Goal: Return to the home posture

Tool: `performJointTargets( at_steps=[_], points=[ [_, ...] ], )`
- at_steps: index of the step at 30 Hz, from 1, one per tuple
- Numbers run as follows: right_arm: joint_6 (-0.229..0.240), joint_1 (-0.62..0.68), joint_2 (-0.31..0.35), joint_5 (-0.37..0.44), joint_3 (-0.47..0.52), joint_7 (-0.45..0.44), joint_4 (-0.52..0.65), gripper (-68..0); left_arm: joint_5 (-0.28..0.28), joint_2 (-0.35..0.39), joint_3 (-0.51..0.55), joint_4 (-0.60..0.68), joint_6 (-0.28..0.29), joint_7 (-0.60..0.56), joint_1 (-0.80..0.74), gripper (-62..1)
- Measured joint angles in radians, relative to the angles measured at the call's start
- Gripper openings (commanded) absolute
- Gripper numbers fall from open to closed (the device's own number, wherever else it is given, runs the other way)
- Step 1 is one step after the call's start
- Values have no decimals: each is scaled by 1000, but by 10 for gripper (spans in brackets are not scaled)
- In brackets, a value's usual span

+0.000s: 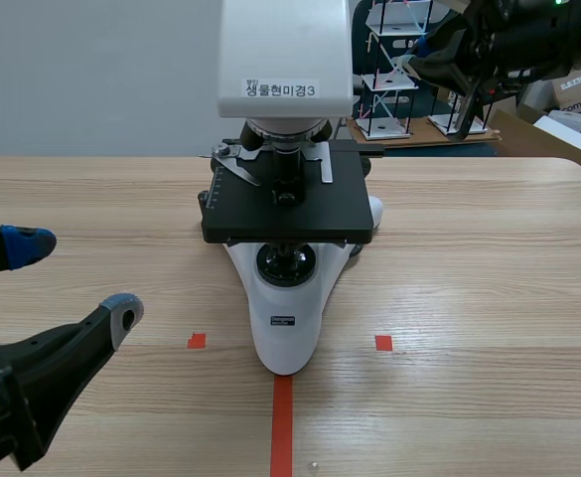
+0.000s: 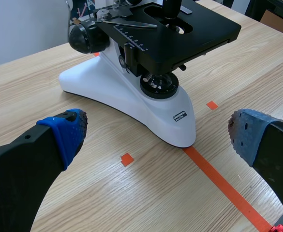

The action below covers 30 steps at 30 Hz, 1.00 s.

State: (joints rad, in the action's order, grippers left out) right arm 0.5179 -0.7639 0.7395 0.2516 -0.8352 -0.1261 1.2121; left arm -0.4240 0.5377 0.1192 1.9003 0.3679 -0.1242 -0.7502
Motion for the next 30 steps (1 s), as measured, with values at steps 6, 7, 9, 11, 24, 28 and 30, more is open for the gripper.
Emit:
performJointTargets(
  at_steps=[6,7,9,11,24,28,30],
  points=[
    [0,0,0,0,0,0,0,-664,0,0,0,0,0,0,0,11],
    [0,0,0,0,0,0,0,-664,0,0,0,0,0,0,0,11],
    [0,0,0,0,0,-1,0,-664,0,0,0,0,0,0,0,11],
    [0,0,0,0,0,-3,0,-664,0,0,0,0,0,0,0,10],
    [-23,146,28,9,189,-4,5,-265,0,0,0,0,0,0,0,11],
    [-92,285,37,22,342,-4,38,-149,0,0,0,0,0,0,0,11],
    [-126,365,37,37,422,-3,62,-101,0,0,0,0,0,0,0,10]
  ],
)
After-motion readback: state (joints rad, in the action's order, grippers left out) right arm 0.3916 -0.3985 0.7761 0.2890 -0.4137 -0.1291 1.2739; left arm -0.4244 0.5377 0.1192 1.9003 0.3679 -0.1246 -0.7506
